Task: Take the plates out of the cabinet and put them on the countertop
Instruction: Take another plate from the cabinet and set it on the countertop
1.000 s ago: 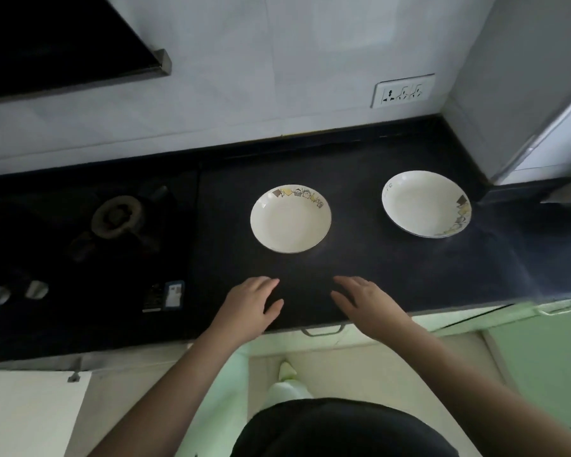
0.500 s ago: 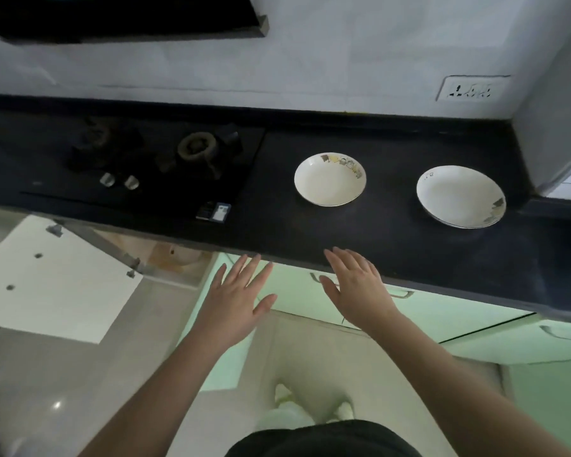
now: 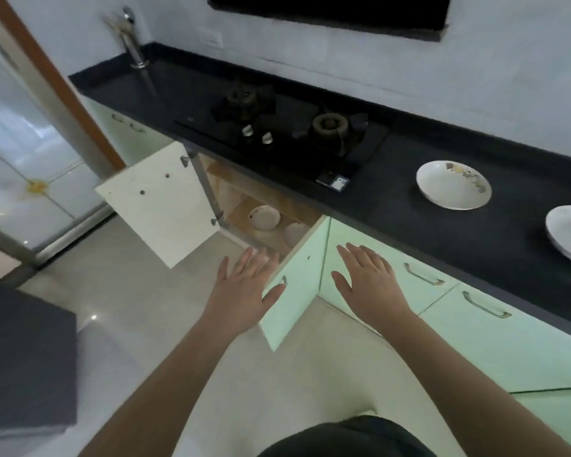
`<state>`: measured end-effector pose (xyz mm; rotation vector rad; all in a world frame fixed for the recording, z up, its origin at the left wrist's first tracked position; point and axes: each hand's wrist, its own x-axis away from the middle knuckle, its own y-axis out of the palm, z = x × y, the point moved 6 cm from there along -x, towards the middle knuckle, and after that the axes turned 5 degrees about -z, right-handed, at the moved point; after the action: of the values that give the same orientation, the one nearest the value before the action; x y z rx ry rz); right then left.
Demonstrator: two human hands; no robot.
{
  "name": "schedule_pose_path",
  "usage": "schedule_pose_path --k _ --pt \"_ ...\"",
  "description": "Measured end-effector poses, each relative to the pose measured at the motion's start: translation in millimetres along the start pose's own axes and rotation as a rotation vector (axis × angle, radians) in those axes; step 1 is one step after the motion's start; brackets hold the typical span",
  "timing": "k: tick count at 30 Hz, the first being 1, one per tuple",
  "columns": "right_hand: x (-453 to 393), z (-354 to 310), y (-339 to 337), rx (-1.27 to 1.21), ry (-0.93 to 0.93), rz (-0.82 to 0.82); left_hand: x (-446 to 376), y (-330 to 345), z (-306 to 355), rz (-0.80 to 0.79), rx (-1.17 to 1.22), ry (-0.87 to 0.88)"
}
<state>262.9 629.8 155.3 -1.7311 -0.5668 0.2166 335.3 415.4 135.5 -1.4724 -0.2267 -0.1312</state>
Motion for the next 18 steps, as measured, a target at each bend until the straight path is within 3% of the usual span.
schedule_pose_path --k 10,18 --pt "19 -218 30 0.048 -0.186 0.006 128 -23 -146 0.142 -0.076 -0.042" --pt "-1 -288 34 0.101 -0.244 0.005 161 -31 -233 0.194 -0.047 -0.096"
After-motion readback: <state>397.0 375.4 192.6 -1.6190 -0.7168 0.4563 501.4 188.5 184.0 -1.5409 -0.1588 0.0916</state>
